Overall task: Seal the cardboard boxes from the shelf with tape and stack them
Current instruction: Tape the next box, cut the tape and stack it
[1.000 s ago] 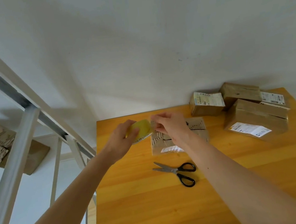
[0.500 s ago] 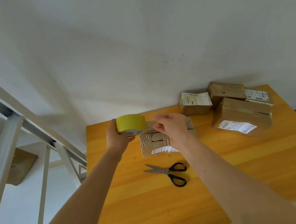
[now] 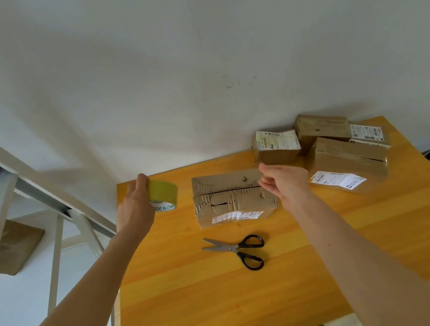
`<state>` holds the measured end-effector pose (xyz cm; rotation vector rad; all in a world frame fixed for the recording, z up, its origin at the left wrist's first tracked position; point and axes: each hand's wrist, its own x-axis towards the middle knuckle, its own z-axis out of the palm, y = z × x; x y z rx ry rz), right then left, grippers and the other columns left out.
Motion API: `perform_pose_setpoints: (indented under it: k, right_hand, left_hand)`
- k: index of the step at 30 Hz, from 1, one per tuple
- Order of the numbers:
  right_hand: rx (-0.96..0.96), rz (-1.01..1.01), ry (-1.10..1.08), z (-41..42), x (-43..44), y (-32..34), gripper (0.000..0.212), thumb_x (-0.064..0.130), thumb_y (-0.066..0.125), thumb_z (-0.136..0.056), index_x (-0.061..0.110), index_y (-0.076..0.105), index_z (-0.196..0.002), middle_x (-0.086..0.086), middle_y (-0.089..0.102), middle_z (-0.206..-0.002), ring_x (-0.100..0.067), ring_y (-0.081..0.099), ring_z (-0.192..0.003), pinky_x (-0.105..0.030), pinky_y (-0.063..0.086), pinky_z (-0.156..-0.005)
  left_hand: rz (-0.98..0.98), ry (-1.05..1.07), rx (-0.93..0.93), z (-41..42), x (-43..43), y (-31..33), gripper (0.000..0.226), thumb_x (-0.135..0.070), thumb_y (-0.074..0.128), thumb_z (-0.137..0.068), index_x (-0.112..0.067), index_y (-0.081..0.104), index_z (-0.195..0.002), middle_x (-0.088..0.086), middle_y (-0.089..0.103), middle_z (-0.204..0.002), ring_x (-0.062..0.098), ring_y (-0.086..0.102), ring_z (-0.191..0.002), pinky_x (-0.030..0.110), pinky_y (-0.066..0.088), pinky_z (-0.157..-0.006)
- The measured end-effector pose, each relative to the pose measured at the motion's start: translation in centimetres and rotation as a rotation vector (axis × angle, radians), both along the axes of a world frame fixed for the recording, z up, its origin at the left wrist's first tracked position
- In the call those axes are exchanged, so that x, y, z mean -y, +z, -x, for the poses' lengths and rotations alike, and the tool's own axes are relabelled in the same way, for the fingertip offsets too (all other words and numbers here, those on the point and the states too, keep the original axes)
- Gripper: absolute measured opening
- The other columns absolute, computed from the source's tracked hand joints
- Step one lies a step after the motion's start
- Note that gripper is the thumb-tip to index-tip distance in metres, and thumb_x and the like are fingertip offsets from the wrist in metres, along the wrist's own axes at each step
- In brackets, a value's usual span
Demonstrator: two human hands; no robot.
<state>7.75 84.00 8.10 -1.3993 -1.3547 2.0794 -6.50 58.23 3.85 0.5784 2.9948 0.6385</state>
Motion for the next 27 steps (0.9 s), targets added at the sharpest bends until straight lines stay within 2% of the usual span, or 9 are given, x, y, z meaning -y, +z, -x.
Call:
perform_pose_setpoints:
  k: [2,5,13,22,27]
  right_hand:
    - [0.038,-0.01,0.007,-0.8,-0.5,-0.8,0.014,0.006,0.075,-0.081,0.003,0.069,-0.093,-0.01,0.069,-0.087,-0.017,0.069,-0.081,-0.027,0.06,-0.069]
    - [0.076,-0.046,0.0,-1.5,-1.0,-1.6,0.013,0.006,0.073,-0.083,0.003,0.069,-0.096,-0.01,0.069,-0.087,-0.017,0.068,-0.08,-0.025,0.058,-0.066]
    - [0.1,-0.073,-0.052,-1.6,-3.1,-1.8,0.01,0.007,0.073,-0.084,0.005,0.068,-0.093,-0.009,0.067,-0.088,-0.015,0.067,-0.079,-0.025,0.058,-0.067]
    - [0.128,-0.021,-0.071,-1.6,-3.5,-4.2,0.015,0.004,0.072,-0.084,0.001,0.066,-0.098,-0.011,0.066,-0.092,-0.017,0.066,-0.08,-0.028,0.059,-0.072]
    - [0.149,-0.044,-0.093,-1.5,-3.9,-4.9,0.01,0.004,0.072,-0.084,0.004,0.067,-0.093,-0.01,0.066,-0.088,-0.017,0.066,-0.08,-0.028,0.058,-0.07]
  left_hand:
    - [0.045,-0.033,0.001,-0.2,-0.4,0.0,0.034,0.004,0.051,-0.088,-0.014,0.04,-0.114,0.014,0.053,-0.105,0.032,0.051,-0.067,0.038,0.039,-0.053]
    - [0.088,-0.082,0.003,-0.5,-1.2,-0.1,0.034,0.0,0.053,-0.09,-0.013,0.041,-0.118,0.015,0.054,-0.111,0.038,0.058,-0.074,0.041,0.046,-0.055]
    - [0.173,-0.117,-0.034,-0.8,-1.9,-0.6,0.041,-0.001,0.061,-0.087,-0.009,0.044,-0.123,0.016,0.05,-0.11,0.039,0.057,-0.07,0.034,0.036,-0.049]
    - [0.266,-0.203,-0.074,-0.6,-2.0,-0.9,0.047,0.0,0.068,-0.081,-0.009,0.048,-0.122,0.018,0.051,-0.106,0.034,0.058,-0.067,0.03,0.034,-0.045]
    - [0.282,-0.242,-0.086,-0.4,-1.6,-1.2,0.056,0.002,0.068,-0.08,-0.016,0.049,-0.129,0.018,0.051,-0.109,0.036,0.06,-0.071,0.028,0.032,-0.044]
